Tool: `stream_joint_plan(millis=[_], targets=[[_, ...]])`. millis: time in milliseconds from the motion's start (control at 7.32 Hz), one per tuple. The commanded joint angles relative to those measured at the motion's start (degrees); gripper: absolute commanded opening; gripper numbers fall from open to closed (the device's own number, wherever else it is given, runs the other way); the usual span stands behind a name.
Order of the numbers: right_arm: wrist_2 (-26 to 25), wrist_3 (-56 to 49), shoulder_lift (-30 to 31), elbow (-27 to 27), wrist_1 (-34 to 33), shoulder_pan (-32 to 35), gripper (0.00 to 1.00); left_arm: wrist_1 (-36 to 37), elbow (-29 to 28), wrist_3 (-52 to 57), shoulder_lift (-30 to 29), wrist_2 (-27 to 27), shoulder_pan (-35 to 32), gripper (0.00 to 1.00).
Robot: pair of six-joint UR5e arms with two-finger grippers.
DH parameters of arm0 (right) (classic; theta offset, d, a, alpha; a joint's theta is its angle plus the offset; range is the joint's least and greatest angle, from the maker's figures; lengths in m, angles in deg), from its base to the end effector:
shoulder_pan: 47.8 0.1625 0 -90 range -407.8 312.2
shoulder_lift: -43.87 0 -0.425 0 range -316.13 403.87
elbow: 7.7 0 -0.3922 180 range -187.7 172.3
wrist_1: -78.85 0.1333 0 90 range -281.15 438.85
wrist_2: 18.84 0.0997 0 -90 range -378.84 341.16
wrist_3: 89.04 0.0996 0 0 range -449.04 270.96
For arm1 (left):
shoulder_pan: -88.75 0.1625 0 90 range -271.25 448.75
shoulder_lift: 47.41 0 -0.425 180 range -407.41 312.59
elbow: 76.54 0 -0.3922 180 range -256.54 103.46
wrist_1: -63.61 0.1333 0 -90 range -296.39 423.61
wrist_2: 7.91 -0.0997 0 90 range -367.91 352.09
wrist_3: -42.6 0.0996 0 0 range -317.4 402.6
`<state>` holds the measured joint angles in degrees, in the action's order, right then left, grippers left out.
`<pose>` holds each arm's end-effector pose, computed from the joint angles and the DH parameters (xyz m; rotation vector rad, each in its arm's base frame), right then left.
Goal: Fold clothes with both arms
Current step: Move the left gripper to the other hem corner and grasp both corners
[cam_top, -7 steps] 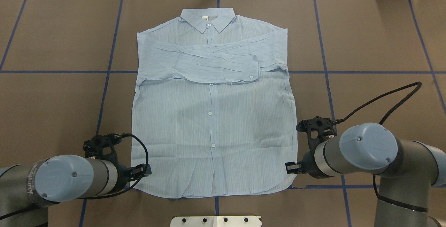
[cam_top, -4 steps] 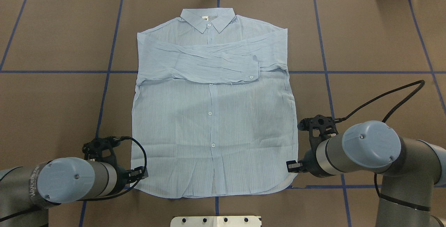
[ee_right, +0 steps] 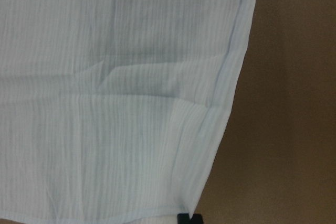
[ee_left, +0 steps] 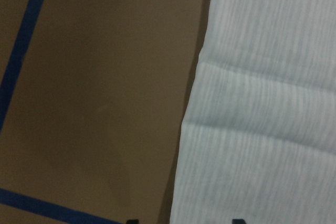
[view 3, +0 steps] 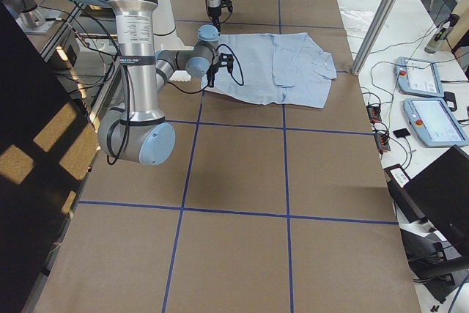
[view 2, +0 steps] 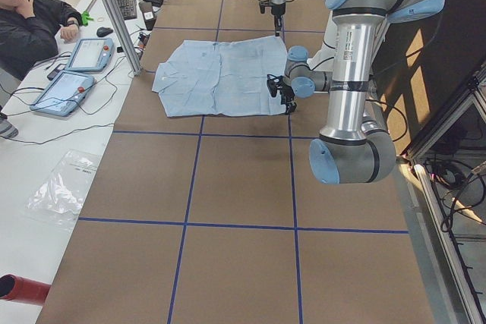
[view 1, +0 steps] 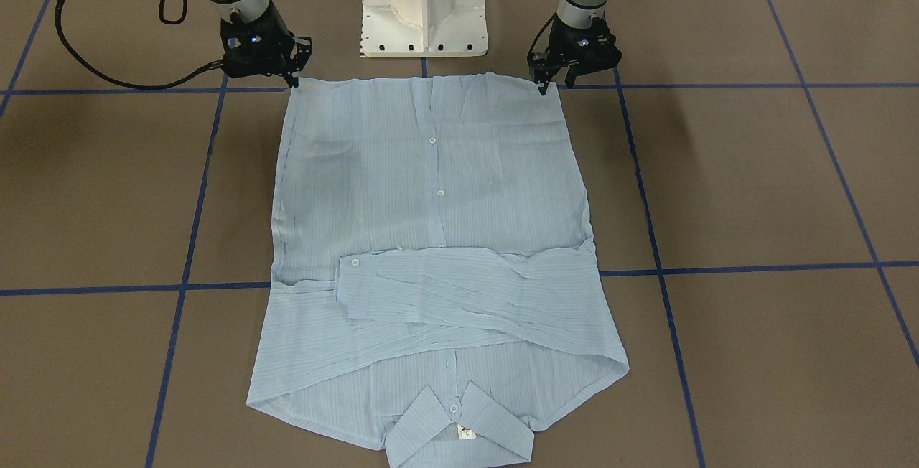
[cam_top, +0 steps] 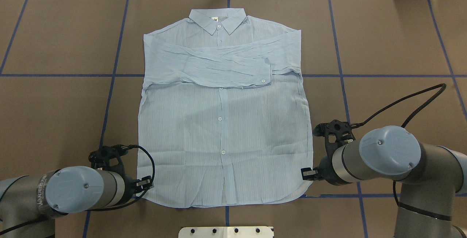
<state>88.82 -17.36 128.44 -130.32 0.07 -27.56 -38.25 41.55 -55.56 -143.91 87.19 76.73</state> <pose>-0.4204 -0.2649 0.3302 0.0089 -0.9002 -0.1013 0.4744 -0.2283 0.3582 -0.0570 0.8157 -0.2964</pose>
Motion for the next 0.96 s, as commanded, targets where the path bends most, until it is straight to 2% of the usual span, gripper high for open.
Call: stream_joint_plan(millis=[0,273,820], targets=[[0.0,0.0,0.2,-0.1,-0.1,0.6,0.0,0.0,-0.1,0.1,0.0,0.0,0.6,0.57],[1.1,0.0,0.3,-0.2,0.0,1.7,0.0,0.0,-0.4,0.0,-0.3,0.0,0.9,0.49],[1.1,0.0,0.3,-0.2,-0.1,2.0,0.0,0.0,-0.6,0.1,-0.3,0.0,0.9,0.46]])
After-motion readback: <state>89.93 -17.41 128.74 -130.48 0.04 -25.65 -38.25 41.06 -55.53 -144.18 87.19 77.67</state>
